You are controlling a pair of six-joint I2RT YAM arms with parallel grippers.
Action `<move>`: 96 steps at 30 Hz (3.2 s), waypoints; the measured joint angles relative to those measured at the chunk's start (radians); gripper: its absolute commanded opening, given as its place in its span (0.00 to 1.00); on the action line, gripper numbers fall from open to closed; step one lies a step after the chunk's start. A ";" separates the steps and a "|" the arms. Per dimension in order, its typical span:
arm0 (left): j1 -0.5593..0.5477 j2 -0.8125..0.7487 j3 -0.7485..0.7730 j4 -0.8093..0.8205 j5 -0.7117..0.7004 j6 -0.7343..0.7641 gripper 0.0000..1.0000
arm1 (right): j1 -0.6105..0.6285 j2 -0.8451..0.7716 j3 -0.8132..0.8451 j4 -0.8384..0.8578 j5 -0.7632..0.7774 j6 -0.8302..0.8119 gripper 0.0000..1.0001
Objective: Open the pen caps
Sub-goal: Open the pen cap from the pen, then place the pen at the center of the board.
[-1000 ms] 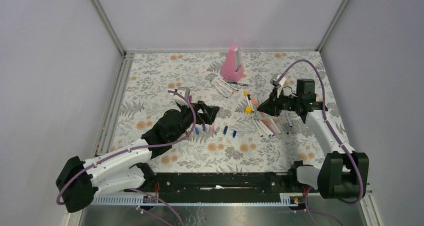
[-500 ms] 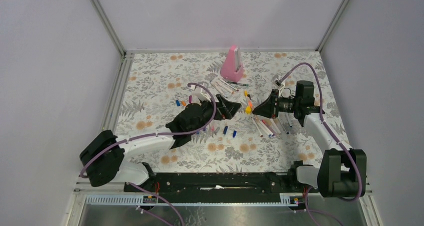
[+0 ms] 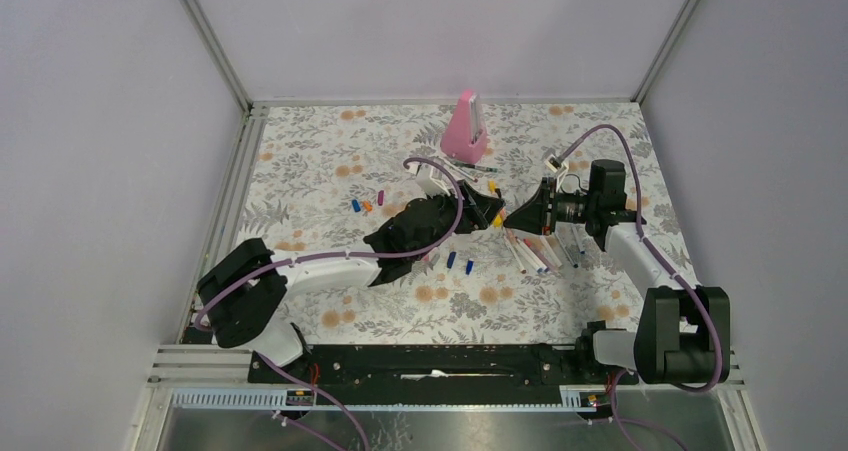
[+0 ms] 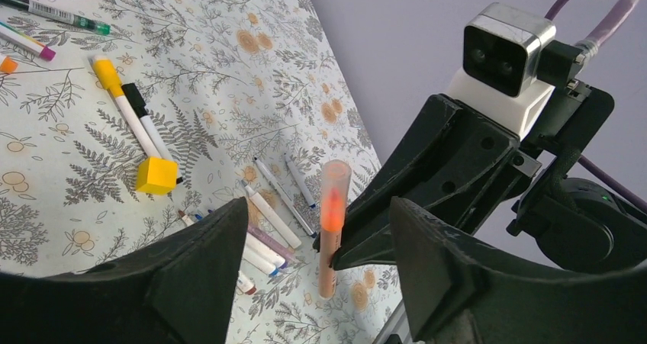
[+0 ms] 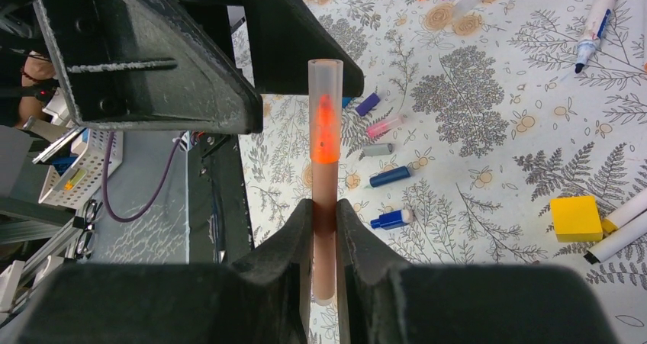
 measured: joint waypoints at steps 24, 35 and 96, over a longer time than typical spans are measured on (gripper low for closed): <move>-0.055 0.075 0.146 -0.185 -0.127 0.064 0.23 | 0.030 0.034 0.000 -0.057 0.013 -0.034 0.00; -0.057 0.082 0.150 -0.183 -0.111 0.072 0.00 | 0.034 0.035 0.000 -0.069 0.023 -0.045 0.08; 0.387 -0.185 0.153 0.052 -0.298 0.000 0.00 | 0.105 0.135 0.076 -0.269 0.079 -0.241 0.00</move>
